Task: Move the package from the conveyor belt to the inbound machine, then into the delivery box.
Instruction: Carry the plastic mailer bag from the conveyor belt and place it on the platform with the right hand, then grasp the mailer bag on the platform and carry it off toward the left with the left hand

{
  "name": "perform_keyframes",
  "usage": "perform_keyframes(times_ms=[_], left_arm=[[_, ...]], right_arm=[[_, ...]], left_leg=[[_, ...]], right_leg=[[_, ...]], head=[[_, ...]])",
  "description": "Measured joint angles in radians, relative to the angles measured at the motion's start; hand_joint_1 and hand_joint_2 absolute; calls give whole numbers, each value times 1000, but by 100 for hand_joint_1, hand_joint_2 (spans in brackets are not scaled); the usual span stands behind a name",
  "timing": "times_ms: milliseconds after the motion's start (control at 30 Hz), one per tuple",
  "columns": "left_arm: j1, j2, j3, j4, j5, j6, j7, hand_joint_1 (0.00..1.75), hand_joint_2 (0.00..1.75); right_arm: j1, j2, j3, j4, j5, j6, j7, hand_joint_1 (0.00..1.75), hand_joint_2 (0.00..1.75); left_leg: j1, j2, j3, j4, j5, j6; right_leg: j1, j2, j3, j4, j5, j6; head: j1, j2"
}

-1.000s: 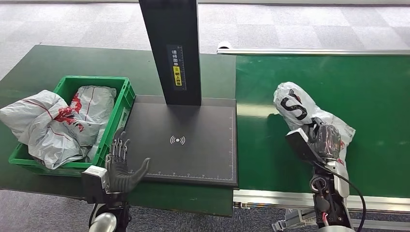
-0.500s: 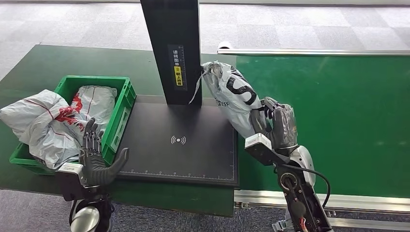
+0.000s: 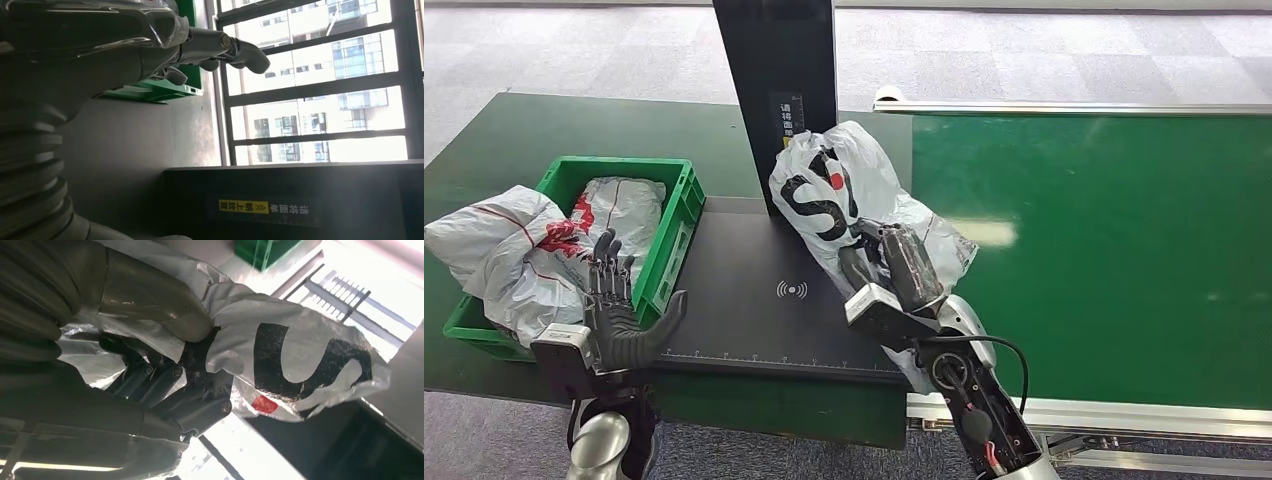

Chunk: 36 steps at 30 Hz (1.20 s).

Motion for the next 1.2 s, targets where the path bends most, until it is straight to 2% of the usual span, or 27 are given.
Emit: perform_keyframes(times_ms=[233,267,367,400,633,1000,1200], left_arm=[[-2,-6,4,-3,2,18,12,0,175],[-2,-7,6,-3,2,19,13,0,175],[-4,-9,12,-4,1,23,15,0,175],[-6,-10,16,-3,0,23,15,0,175],[-30,-10,35,-2,-2,25,21,0,175],[-33,-10,40,-2,-2,25,21,0,175],[-27,-10,45,-2,-10,26,20,0,175]], right_arm=[[-67,96,94,238,-45,37,2,175,175],[-73,106,102,270,-47,39,-1,154,175],[-93,133,121,347,-49,44,-8,23,175],[-100,141,127,367,-49,45,-6,0,175],[-132,179,144,438,-50,45,10,0,175],[-144,191,148,472,-58,46,14,0,175],[-147,190,133,477,-133,71,21,0,175]], left_leg=[[0,0,0,0,0,0],[0,0,-1,0,0,0],[0,0,0,0,0,0],[0,0,0,0,0,0],[0,0,0,0,0,0],[0,0,0,0,0,0],[0,0,0,0,0,0]], right_leg=[[0,0,0,0,0,0],[0,0,0,0,0,0],[0,0,0,0,0,0],[0,0,-1,0,0,0],[0,0,0,0,0,0],[0,0,-1,0,0,0],[0,0,-1,0,0,0]], head=[[0,0],[0,0],[0,0],[0,0],[0,0],[0,0],[0,0]])
